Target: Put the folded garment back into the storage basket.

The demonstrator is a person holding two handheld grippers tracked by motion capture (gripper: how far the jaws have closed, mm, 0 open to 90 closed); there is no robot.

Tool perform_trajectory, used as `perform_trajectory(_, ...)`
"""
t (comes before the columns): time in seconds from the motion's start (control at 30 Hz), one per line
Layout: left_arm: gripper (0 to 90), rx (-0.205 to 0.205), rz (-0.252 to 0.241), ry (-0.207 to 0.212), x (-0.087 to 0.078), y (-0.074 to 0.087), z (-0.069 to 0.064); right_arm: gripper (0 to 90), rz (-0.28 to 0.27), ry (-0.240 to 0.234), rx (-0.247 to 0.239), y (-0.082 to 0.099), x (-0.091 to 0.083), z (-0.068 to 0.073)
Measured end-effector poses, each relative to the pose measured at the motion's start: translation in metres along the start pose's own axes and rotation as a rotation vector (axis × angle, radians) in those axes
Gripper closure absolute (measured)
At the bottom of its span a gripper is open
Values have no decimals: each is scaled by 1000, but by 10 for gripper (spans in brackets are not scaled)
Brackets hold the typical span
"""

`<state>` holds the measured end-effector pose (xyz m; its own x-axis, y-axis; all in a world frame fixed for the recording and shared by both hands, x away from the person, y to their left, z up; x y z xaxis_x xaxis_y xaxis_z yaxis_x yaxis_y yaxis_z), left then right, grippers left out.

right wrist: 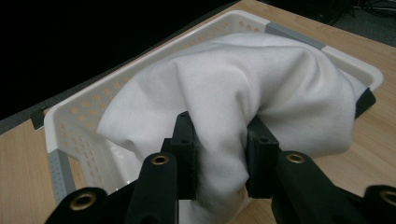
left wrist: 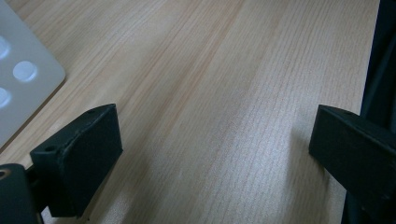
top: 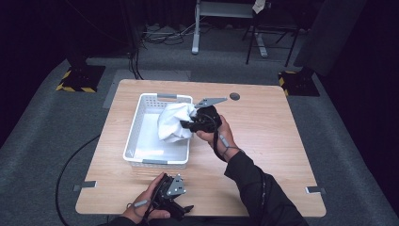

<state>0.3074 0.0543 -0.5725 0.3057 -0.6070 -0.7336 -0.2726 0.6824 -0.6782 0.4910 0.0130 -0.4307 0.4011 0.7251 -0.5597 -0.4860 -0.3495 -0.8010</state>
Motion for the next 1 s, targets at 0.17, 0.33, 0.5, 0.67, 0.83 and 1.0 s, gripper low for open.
perform_trajectory(0.17,24,0,2,1,0,0,0,707,13,-3,-8,-1,9,6)
perform_trajectory(0.33,24,0,1,1,0,0,0,706,32,-4,-13,0,21,9)
perform_trajectory(0.5,24,2,1,4,0,0,0,706,48,-7,-2,3,33,10)
perform_trajectory(0.67,24,2,1,3,0,0,0,705,78,-4,8,12,45,8)
perform_trajectory(0.83,23,2,1,3,0,0,0,702,119,12,15,23,56,5)
perform_trajectory(1.0,24,2,1,3,0,0,0,695,145,30,14,28,59,3)
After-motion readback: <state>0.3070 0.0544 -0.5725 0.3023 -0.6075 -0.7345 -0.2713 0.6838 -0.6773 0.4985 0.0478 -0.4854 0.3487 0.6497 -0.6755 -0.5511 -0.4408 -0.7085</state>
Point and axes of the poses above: each handheld gripper's, and its own axes: x roughly forward along the jaws, y roughly out of its underside, z roughly to its left, the point moved 9 cm from there along x, roughly forward along the jaws, and after that the axes turned 4 degrees about x, right-handed, at the moved point
